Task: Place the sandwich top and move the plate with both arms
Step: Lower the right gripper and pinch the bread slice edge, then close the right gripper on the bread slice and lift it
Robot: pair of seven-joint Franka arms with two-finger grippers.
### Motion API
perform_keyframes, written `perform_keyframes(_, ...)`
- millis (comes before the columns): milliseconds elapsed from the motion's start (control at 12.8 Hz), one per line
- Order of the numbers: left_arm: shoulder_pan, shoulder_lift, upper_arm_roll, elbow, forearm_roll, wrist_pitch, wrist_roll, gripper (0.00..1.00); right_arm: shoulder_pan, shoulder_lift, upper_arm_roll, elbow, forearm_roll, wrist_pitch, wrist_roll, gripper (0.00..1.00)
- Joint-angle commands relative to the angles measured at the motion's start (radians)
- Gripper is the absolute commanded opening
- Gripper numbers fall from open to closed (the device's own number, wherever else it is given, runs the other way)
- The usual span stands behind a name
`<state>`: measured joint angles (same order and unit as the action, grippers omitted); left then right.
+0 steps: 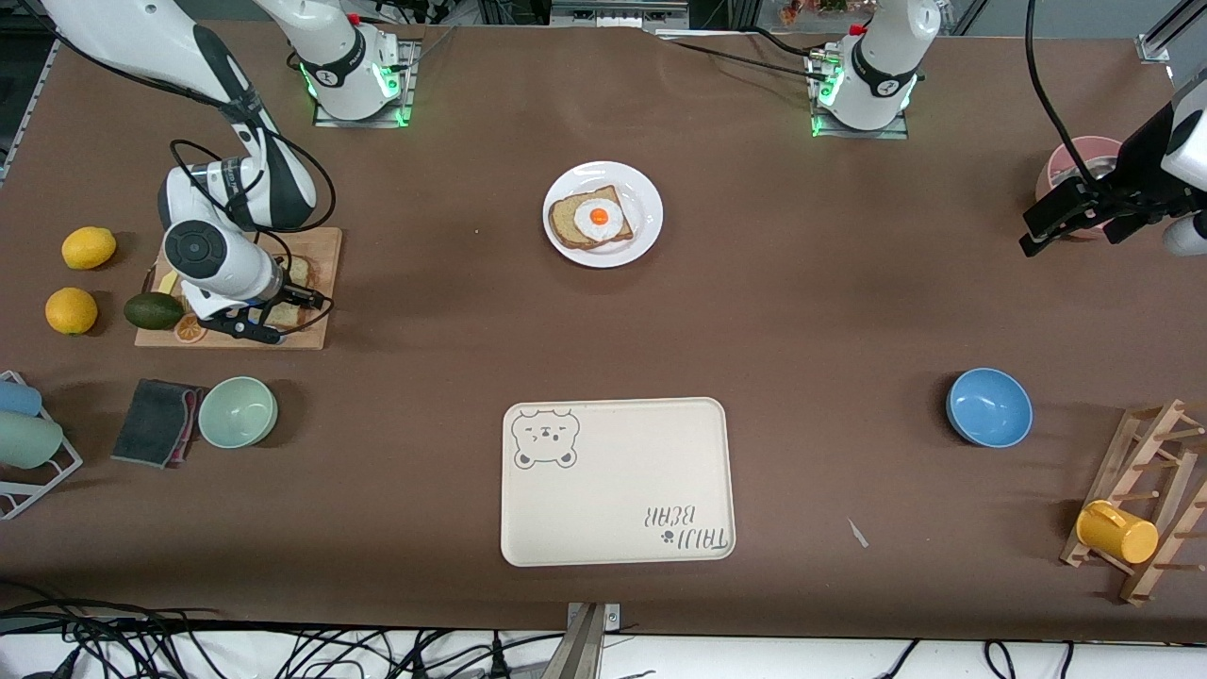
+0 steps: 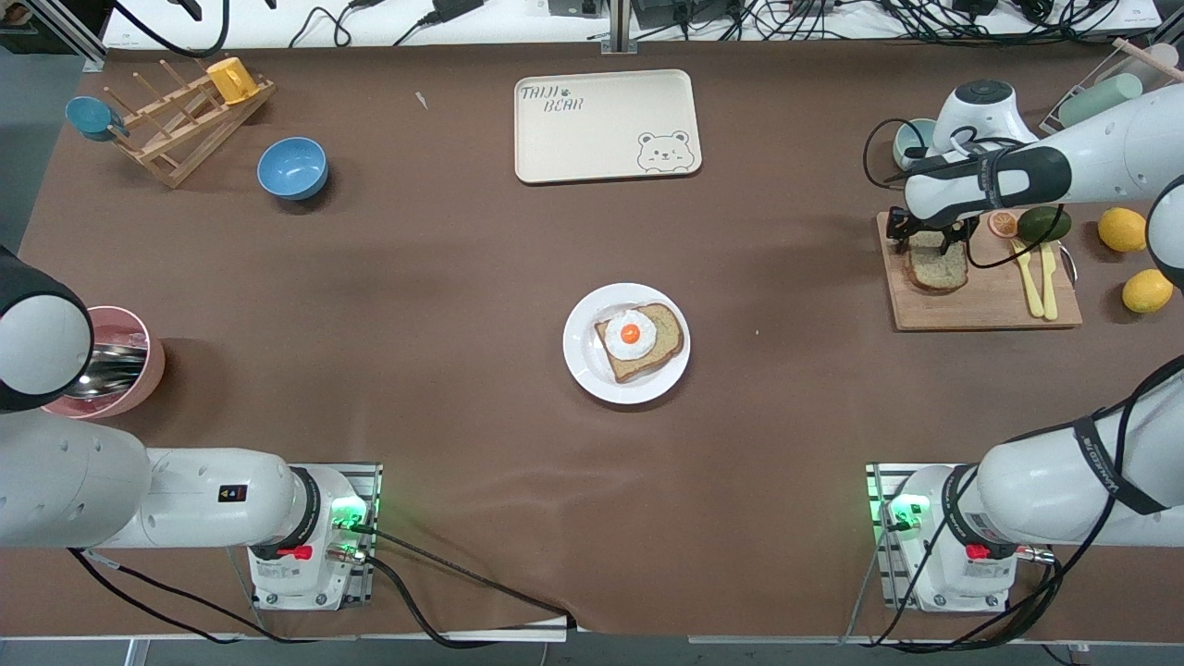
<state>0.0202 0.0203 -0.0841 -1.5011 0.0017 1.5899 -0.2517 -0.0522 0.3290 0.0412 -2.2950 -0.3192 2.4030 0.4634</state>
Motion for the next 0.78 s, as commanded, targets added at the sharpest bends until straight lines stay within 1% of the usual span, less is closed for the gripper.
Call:
perform_keyframes(0, 0.001, 0.003, 0.001, 0.019, -0.017, -0.008, -0.004, 1.0, 0.008, -0.037, 0.006, -0.003, -0.018, -0.056, 0.011, 0.8)
perform_keyframes(156, 0.001, 0.003, 0.001, 0.019, -0.015, -0.008, -0.004, 1.0, 0.009, -0.059, 0.02, -0.003, -0.018, -0.085, 0.014, 0.79)
perform_keyframes(312, 0.001, 0.003, 0.001, 0.019, -0.017, -0.008, -0.004, 1.0, 0.009, -0.056, 0.026, -0.004, -0.018, -0.085, 0.018, 0.73)
perform_keyframes(546, 0.0, 0.003, -0.003, 0.021, -0.017, -0.008, -0.006, 1.0, 0.009, -0.054, 0.022, -0.004, -0.017, -0.085, 0.011, 0.73)
perform_keyframes(702, 0.0, 0.003, -0.002, 0.021, -0.017, -0.008, -0.006, 1.0, 0.009, -0.053, 0.022, -0.004, 0.0, -0.084, 0.018, 0.73)
